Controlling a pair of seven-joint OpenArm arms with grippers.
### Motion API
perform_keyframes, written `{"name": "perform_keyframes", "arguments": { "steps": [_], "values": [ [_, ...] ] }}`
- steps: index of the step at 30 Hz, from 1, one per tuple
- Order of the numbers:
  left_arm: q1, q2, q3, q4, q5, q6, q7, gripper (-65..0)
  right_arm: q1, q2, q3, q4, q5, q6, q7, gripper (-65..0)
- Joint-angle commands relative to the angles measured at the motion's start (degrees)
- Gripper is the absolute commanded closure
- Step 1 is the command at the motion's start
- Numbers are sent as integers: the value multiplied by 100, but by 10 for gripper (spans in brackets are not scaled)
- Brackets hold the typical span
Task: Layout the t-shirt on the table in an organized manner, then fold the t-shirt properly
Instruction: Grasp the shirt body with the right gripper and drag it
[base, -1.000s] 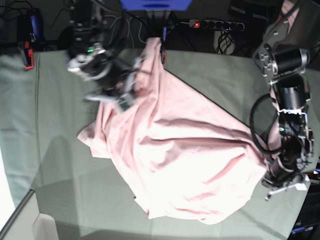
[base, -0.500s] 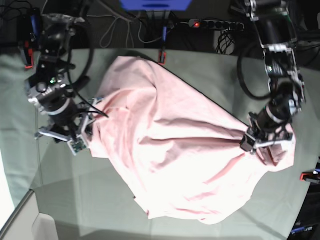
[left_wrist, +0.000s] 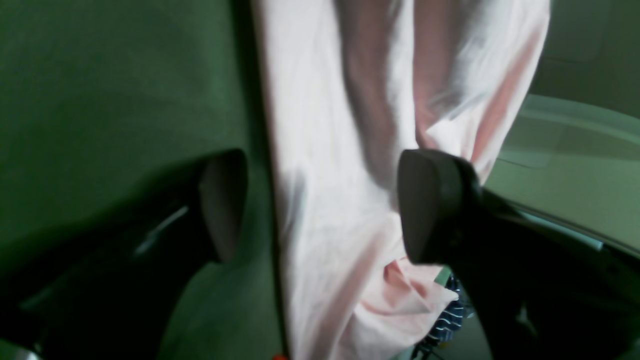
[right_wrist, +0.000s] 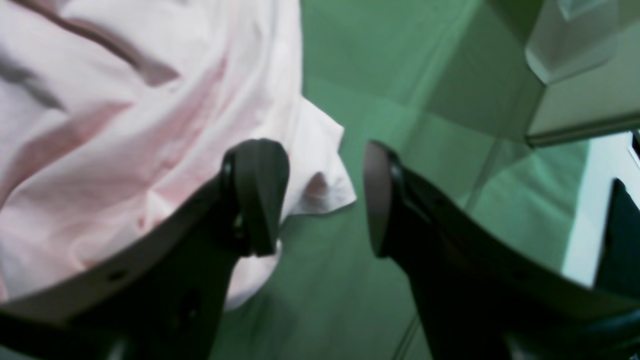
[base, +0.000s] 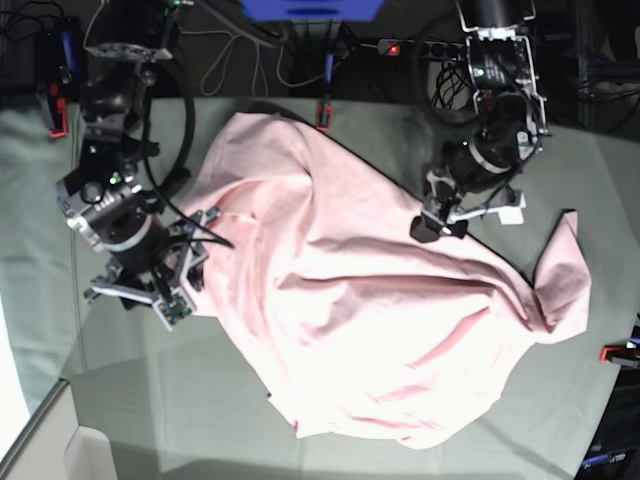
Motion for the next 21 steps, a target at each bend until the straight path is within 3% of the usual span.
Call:
{"name": "perform_keyframes", "arguments": {
  "steps": [1, 7, 9, 13, 16, 21],
  "values": [
    [-25, 40, 141, -106, 3, 128, 96, -464, 92, 13, -10, 95, 46, -5, 112, -277],
    [-262, 31, 370, -809, 3, 93, 87, -440, 110, 110, -124, -72, 46, -5, 130, -277],
    [-324, 31, 370, -976, -6, 84, 96, -346, 277, 128, -98, -344, 46, -5, 130, -277],
    [-192, 13, 361, -721, -76, 75, 149, -7, 602, 277, -107, -968, 46, -5, 130, -277],
    [116, -4, 334, -229, -68, 75, 140, -26, 910, 259, -107, -1276, 46, -5, 130, -277],
    [177, -145, 352, 149, -68, 75, 140, -2, 1657, -4, -116, -2058, 64, -5, 130, -278]
  ]
}}
